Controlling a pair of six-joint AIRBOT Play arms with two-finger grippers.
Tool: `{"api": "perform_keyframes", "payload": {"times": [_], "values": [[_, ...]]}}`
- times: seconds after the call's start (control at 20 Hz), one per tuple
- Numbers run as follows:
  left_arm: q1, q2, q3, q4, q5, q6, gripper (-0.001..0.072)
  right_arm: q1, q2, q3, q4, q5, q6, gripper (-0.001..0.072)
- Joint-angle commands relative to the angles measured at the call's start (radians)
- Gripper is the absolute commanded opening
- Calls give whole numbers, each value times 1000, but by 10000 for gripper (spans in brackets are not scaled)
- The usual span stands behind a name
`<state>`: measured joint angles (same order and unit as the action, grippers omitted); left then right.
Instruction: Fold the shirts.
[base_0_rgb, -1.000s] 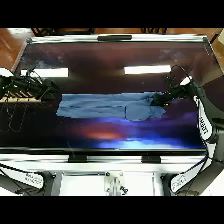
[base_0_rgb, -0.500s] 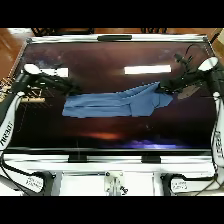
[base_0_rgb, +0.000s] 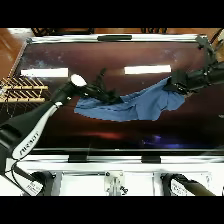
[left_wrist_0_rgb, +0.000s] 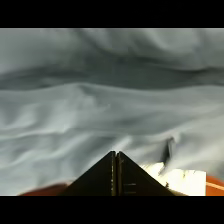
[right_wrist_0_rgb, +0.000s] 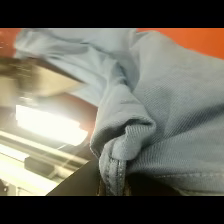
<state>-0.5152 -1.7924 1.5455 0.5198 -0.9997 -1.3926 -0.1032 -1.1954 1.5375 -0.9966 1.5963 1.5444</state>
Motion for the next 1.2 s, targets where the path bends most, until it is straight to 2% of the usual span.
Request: {"api": "perform_keyframes", "payload": {"times": [0.0,0.25,0.45,0.6,0.75,1.15], "values": [[-127,-56,0,-74,118,0,33,1,81,1,-20,59,70,71],[-204,-124,3,-172,179,14,33,1,123,1,-30,73,123,71],[-140,-96,3,-172,175,49,30,2,108,0,-53,32,146,71],[-34,11,3,-56,133,45,30,23,51,0,-73,-8,145,71],[87,163,3,27,98,44,31,143,-53,0,-89,-108,145,71],[332,546,3,40,72,46,32,496,-433,0,-72,-432,183,71]]}}
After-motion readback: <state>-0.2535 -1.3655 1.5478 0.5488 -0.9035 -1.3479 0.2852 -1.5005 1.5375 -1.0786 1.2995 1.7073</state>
